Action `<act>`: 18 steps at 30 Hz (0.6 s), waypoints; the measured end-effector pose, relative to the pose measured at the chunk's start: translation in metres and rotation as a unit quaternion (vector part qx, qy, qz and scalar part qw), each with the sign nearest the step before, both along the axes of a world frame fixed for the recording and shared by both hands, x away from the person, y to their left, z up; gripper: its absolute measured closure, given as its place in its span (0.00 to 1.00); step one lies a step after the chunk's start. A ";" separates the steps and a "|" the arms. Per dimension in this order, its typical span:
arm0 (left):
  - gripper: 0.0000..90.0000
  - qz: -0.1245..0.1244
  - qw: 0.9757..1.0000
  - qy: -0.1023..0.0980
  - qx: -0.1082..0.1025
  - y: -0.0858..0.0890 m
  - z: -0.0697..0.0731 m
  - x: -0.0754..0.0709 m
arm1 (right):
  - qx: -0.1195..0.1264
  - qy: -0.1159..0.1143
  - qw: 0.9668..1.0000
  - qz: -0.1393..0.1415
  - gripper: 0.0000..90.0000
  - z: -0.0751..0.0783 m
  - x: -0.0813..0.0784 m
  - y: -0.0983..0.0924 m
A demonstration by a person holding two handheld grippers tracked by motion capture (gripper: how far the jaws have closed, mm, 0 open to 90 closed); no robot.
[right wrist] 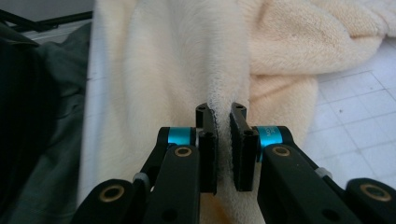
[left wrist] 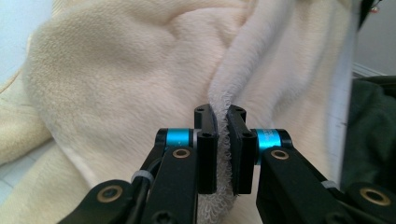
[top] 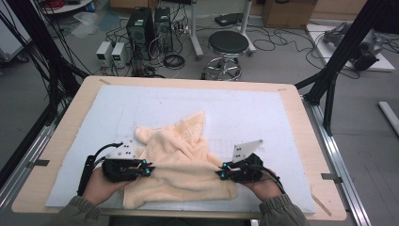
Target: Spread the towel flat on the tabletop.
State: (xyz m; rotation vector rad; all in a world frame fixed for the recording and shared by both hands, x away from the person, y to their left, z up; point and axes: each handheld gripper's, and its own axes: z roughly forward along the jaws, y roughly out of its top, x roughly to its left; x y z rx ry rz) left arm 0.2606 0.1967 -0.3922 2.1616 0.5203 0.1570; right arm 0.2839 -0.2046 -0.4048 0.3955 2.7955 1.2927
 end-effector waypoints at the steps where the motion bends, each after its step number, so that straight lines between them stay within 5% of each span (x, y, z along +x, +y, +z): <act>1: 0.93 -0.005 1.000 -0.002 -0.001 0.000 0.002 -0.006 | 0.006 -0.006 1.000 -0.001 0.93 0.004 -0.009 -0.004; 4: 0.93 -0.022 1.000 -0.013 0.011 -0.004 0.008 -0.021 | 0.001 -0.023 1.000 0.009 0.93 0.014 -0.036 -0.007; 9: 0.90 -0.034 0.999 -0.011 0.020 -0.003 0.014 -0.036 | -0.006 -0.011 1.000 0.027 0.86 0.013 -0.051 -0.003; 12: 0.71 -0.021 1.000 -0.018 0.012 0.000 0.020 -0.035 | 0.026 -0.016 1.000 0.007 0.69 0.020 -0.043 -0.008; 18: 0.59 0.008 0.999 -0.049 -0.012 -0.002 0.037 -0.010 | 0.054 -0.041 0.997 -0.022 0.67 0.033 -0.016 -0.008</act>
